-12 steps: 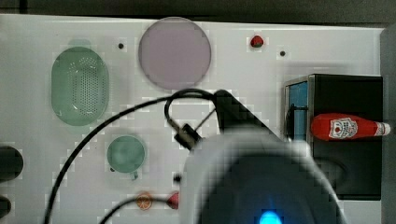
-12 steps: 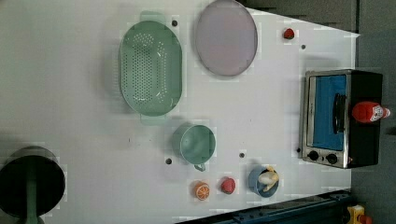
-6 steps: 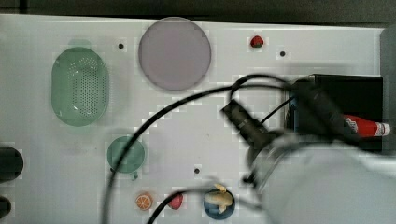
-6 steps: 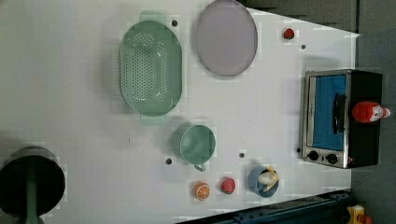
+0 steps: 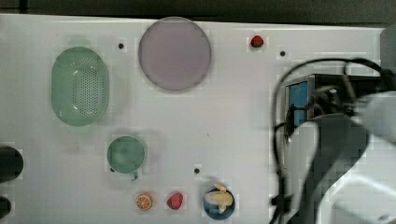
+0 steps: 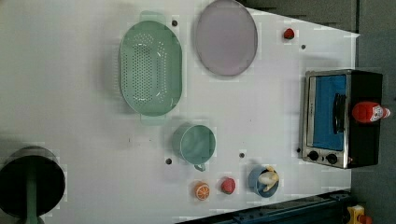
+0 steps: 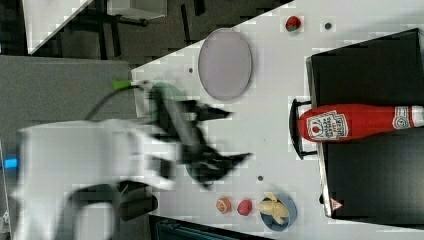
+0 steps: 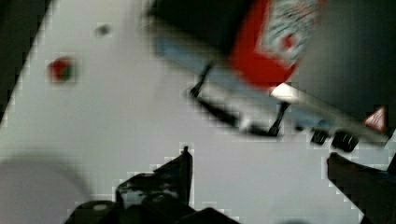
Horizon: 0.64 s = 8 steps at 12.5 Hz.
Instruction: Pick Ketchup from oven and place it on table.
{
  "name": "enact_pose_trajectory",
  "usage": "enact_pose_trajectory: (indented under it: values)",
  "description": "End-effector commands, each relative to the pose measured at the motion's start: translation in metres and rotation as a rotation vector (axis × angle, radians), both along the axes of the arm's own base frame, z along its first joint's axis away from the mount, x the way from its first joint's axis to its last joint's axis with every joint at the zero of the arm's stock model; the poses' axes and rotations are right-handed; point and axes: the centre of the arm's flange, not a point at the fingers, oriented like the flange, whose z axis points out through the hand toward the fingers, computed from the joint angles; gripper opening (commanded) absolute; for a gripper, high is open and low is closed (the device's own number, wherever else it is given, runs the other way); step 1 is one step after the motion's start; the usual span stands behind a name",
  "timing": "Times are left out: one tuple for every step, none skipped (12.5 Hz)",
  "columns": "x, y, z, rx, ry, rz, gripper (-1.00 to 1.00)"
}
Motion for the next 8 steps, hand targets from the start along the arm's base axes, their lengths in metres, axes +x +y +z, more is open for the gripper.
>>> enact_pose_trajectory:
  values:
    - [-0.004, -0.045, 0.003, -0.061, -0.094, -0.057, 1.00]
    - [-0.003, -0.058, -0.011, -0.076, -0.090, -0.080, 1.00]
    - [-0.002, -0.072, -0.025, -0.089, -0.090, -0.104, 1.00]
    - [-0.001, -0.084, -0.038, -0.094, -0.102, -0.132, 1.00]
    - [0.001, -0.093, -0.050, -0.091, -0.117, -0.161, 1.00]
    - [0.001, -0.099, -0.063, -0.072, -0.116, -0.191, 1.00]
    - [0.000, -0.105, -0.076, -0.046, -0.108, -0.222, 1.00]
    - [-0.001, -0.109, -0.088, -0.019, -0.106, -0.253, 1.00]
